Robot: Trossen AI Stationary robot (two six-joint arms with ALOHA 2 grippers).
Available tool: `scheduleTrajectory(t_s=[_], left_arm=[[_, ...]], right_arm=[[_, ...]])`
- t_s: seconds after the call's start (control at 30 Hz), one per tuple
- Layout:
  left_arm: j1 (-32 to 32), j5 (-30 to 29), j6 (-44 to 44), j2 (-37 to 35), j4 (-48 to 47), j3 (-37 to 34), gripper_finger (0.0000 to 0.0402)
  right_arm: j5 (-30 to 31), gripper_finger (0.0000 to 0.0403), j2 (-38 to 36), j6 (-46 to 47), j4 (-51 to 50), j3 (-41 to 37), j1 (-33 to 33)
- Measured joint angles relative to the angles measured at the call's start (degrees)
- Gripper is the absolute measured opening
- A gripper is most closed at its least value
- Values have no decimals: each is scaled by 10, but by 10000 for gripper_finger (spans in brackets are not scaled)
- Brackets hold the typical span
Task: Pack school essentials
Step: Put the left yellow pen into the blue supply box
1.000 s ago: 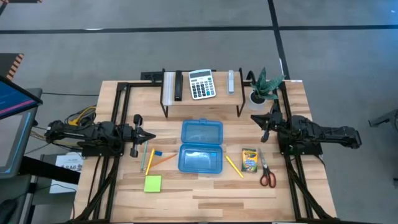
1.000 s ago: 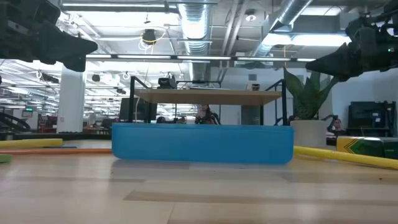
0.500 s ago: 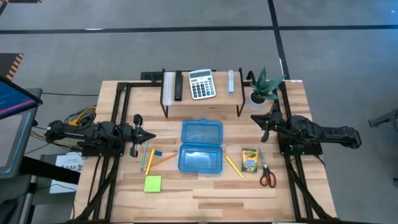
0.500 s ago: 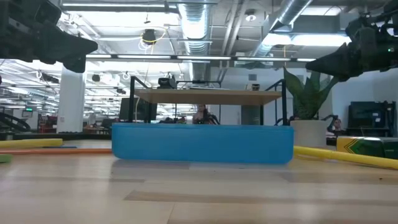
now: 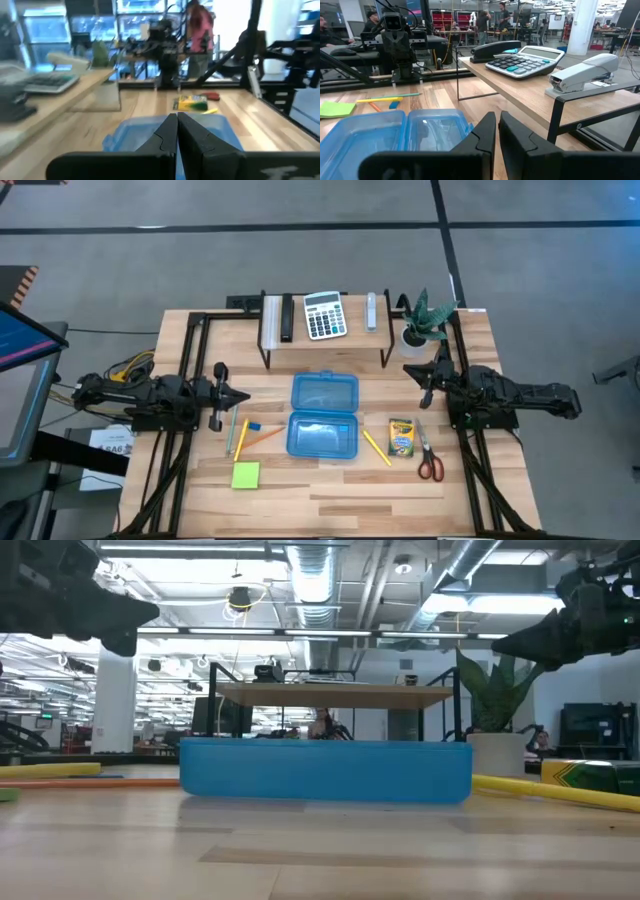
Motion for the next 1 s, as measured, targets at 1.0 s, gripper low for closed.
scheduleTrajectory(t_s=[1.0], left_arm=[[-4, -98, -358, 179, -246, 119, 0]], right_arm=[[0, 49, 0, 0, 0, 0, 0]])
